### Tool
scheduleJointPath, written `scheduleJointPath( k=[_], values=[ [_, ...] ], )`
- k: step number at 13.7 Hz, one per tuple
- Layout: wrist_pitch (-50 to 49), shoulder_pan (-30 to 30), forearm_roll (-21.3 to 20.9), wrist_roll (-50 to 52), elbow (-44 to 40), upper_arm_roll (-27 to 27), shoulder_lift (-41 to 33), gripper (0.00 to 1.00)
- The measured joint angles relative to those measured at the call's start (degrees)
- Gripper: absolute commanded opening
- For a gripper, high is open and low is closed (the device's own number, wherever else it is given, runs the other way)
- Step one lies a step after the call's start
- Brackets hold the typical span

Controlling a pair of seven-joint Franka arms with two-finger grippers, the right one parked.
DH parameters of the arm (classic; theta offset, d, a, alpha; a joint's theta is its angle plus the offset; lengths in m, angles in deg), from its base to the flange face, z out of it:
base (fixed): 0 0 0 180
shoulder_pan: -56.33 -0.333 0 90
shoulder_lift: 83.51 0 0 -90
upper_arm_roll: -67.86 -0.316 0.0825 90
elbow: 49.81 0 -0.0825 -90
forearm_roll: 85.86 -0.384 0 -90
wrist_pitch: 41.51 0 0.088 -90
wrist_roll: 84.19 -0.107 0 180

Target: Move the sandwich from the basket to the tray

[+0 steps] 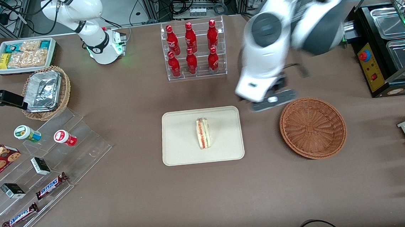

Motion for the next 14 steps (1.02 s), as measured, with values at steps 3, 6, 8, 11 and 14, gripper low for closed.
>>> scheduleJointPath(
  k=[3,6,8,11,14],
  values=[
    [-6.05,-8.27,1.41,-12.56,0.94,-0.19,-5.71,0.99],
    [-8.07,-17.29,3.68,-26.31,5.19,-0.23,-10.80,0.99],
    [-8.06,-24.39,4.19,-37.29,9.28,-0.38,-14.31,0.99],
    [-8.04,-28.04,4.62,-44.94,12.25,-3.99,-17.87,0.99],
    [-7.88,-27.23,4.78,-44.65,12.57,-4.95,-18.39,0.99]
  ],
)
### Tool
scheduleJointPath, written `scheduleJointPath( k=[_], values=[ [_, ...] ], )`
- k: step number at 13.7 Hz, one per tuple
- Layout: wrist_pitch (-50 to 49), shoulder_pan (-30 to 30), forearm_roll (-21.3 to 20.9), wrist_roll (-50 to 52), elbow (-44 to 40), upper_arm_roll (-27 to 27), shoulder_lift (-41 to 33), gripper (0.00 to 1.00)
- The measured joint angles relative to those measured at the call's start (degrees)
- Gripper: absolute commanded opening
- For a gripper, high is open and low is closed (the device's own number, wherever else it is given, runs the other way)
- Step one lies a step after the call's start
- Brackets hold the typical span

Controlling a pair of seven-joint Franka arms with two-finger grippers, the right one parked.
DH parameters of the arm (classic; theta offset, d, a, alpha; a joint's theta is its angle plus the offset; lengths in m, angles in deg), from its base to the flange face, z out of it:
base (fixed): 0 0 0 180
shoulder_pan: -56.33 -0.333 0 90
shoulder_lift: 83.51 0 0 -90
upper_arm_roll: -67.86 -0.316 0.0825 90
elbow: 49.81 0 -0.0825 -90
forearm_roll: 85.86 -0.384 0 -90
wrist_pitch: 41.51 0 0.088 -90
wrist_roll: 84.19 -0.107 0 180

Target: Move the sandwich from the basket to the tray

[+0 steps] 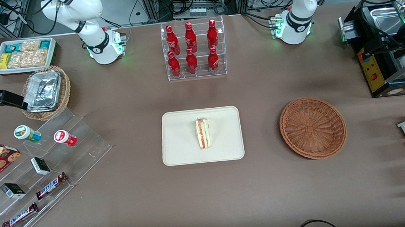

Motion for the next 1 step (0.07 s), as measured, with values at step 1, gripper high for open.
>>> scheduleJointPath(
  k=[1],
  values=[
    [0.11,0.82,0.00,0.26,-0.13,0.05,0.13,0.99]
  ],
)
